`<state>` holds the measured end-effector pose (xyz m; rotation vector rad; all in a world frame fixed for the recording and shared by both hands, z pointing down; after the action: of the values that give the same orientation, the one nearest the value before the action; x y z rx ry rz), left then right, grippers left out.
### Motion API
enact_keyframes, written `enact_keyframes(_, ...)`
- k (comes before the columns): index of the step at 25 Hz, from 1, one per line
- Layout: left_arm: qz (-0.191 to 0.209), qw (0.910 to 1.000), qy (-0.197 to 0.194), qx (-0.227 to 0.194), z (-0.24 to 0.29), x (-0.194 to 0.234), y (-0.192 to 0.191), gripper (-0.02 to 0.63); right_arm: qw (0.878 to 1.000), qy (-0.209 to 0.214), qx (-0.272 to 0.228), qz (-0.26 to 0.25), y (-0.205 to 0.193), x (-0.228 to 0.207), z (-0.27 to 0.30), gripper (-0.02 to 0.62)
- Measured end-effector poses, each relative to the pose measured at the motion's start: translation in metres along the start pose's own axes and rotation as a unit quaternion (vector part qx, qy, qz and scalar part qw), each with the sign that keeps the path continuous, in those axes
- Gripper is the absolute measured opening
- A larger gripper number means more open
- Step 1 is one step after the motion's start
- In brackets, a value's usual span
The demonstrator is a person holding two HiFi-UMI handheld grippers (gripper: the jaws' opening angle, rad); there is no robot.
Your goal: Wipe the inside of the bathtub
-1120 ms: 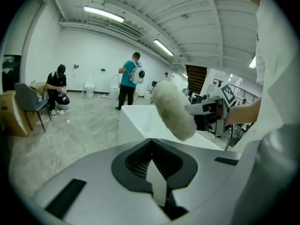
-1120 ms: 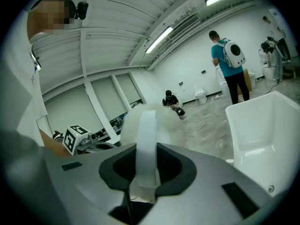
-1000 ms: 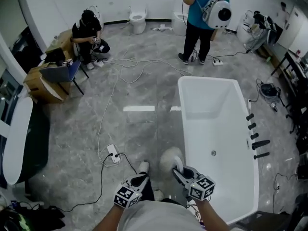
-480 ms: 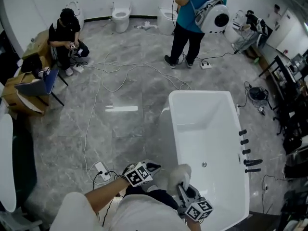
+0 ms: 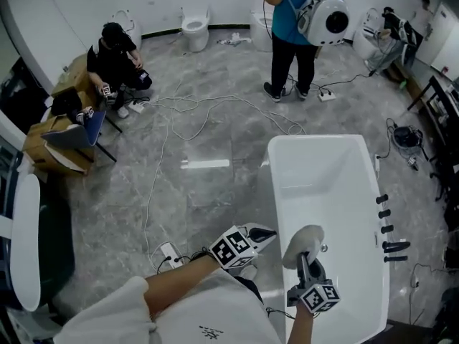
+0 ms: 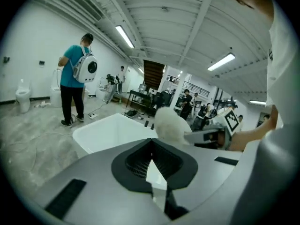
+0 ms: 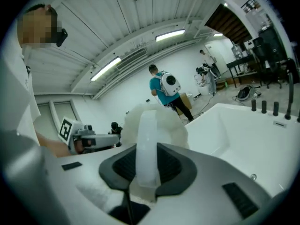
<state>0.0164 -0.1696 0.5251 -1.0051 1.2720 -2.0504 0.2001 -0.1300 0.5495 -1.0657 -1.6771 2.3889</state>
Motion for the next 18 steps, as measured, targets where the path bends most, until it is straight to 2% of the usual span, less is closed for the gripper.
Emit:
enact_keyframes(2, 0.002, 0.9988, -0.044, 0.019, -0.002, -0.007, -0.008, 0.012, 0.999, -0.019, -0.026, -0.022, 0.018, 0.003, -0.007, 0.092)
enact_keyframes(5, 0.039, 0.9903, -0.12, 0.058, 0.007, -0.007, -0.015, 0.011, 0.995, -0.075, -0.059, -0.037, 0.03, 0.011, -0.022, 0.092)
enact_keyframes(9, 0.085, 0.9682, -0.217, 0.091, 0.013, -0.004, -0.023, 0.011, 0.975, -0.178, -0.127, 0.038, 0.006, 0.039, -0.058, 0.092)
enact_keyframes(12, 0.097, 0.9607, -0.235, 0.111, 0.02, 0.012, -0.032, 0.012, 0.964, -0.22, -0.126, 0.075, -0.028, 0.065, -0.068, 0.092)
enact_keyframes(15, 0.093, 0.9546, -0.261, 0.109, 0.018, 0.002, -0.036, 0.012, 0.965, -0.23, -0.101, 0.07, -0.045, 0.1, -0.076, 0.092)
enact_keyframes(18, 0.09, 0.9499, -0.281, 0.103, 0.018, -0.013, -0.036, 0.011, 0.962, -0.244, -0.109, 0.064, -0.047, 0.107, -0.082, 0.092)
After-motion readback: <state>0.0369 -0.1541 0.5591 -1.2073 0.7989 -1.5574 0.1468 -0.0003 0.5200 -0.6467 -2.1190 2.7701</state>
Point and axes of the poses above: the fingertips, and each gripper's own axes: z forward along the fingers, x to its left, y out of its top, the point moved 5 cm from there along -z, backward along the fingers, and after that the axes turned 9 degrees about -x, right-handed, at the moved point
